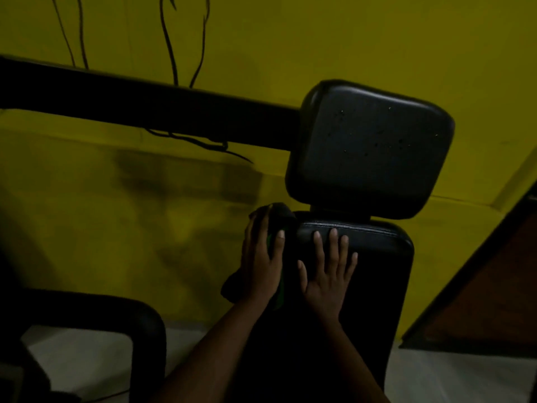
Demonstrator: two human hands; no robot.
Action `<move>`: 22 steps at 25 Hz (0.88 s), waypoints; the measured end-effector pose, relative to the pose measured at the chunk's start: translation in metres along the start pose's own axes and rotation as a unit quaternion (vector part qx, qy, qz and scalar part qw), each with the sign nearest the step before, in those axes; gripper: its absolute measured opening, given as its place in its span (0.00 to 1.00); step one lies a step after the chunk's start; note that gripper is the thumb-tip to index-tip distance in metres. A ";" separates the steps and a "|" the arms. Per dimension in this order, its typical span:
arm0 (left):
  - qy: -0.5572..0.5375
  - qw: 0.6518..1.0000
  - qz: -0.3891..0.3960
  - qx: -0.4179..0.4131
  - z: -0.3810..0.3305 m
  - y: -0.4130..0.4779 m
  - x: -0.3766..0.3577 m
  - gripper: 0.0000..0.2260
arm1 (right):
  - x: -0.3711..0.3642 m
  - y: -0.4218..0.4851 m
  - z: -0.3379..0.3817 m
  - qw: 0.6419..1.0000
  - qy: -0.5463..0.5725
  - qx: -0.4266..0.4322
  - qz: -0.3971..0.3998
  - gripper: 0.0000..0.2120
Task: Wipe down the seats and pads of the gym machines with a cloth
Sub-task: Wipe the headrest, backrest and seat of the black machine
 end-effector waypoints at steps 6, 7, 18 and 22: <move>-0.015 0.999 -0.017 0.032 0.020 -0.001 -0.013 0.33 | -0.011 -0.003 -0.001 0.998 -0.029 0.027 -0.042 0.28; -0.040 0.996 -0.007 0.076 0.034 -0.012 -0.013 0.35 | -0.011 -0.004 -0.001 0.998 -0.030 0.027 -0.043 0.28; -0.071 0.977 0.017 0.201 0.060 -0.029 -0.011 0.46 | -0.008 0.001 0.001 0.999 0.002 0.019 -0.043 0.28; -0.099 0.961 0.043 0.254 0.116 -0.057 -0.009 0.57 | -0.018 -0.075 0.028 0.997 0.080 0.000 -0.008 0.26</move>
Point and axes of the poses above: each hand's wrist, its own y-axis towards the middle knuckle, its own x-axis out of the back of the hand, z = x × y, the point moved 1 cm from there along y, towards the middle knuckle, and after that the axes turned 13 degrees about x, right-handed, at the moved point
